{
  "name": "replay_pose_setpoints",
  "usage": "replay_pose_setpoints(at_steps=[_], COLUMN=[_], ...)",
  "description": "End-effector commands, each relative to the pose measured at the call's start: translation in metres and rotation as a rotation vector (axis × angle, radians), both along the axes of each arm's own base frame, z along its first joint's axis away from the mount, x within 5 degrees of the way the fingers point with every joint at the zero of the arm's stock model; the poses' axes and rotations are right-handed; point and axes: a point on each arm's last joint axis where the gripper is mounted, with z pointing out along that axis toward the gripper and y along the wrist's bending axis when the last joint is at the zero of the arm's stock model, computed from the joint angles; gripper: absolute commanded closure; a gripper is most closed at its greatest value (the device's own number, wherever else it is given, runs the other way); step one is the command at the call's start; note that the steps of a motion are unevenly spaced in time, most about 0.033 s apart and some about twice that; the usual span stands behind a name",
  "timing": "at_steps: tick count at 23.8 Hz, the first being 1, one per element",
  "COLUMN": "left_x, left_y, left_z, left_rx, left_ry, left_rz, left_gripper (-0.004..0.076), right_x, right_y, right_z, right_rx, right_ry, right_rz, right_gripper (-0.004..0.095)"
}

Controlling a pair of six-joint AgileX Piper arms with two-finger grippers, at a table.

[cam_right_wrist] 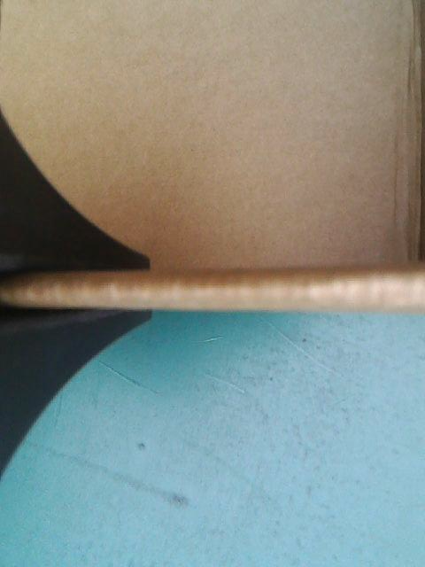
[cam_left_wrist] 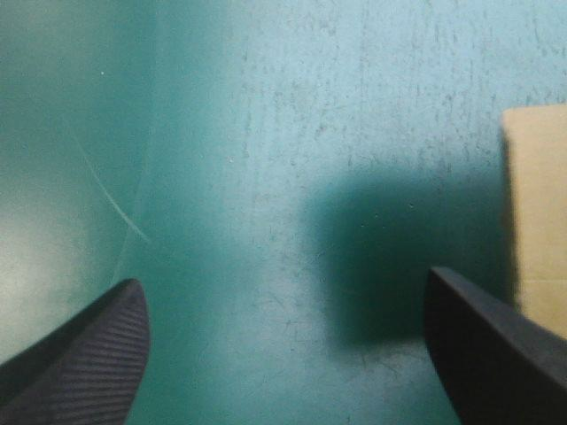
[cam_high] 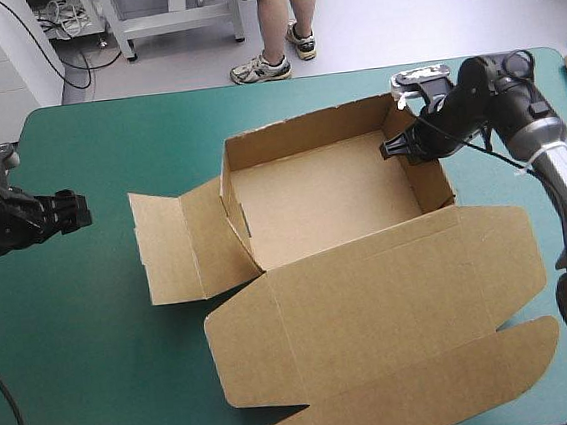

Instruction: Fold the box

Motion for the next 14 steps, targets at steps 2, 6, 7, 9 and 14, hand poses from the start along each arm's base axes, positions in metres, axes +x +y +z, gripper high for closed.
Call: replay_pose_setpoints(at_steps=[2, 6, 7, 9, 14], left_x=[0.005, 0.015, 0.017, 0.02, 0.024], left_y=[-0.002, -0.005, -0.006, -0.012, -0.027], left_z=[0.01, 0.007, 0.006, 0.008, 0.019], left_rx=[-0.018, -0.089, -0.112, -0.18, -0.343], left_ry=[-0.081, -0.096, -0.102, -0.133, -0.24], left_rz=[0.008, 0.009, 0.004, -0.04, -0.134], left_gripper=[0.0104, 0.0104, 0.0104, 0.0104, 0.0104], right_x=[-0.028, -0.051, -0.054, -0.058, -0.058], right_y=[-0.028, -0.056, -0.057, -0.055, -0.049], right_z=[0.061, 0.093, 0.098, 0.104, 0.108], right_rx=[0.158, 0.301, 0.33, 0.384, 0.467], right_ry=[-0.183, -0.29, -0.305, -0.326, -0.332], right_rz=[-0.046, -0.091, -0.09, -0.07, -0.041], right_gripper=[0.0929, 0.093, 0.093, 0.093, 0.093])
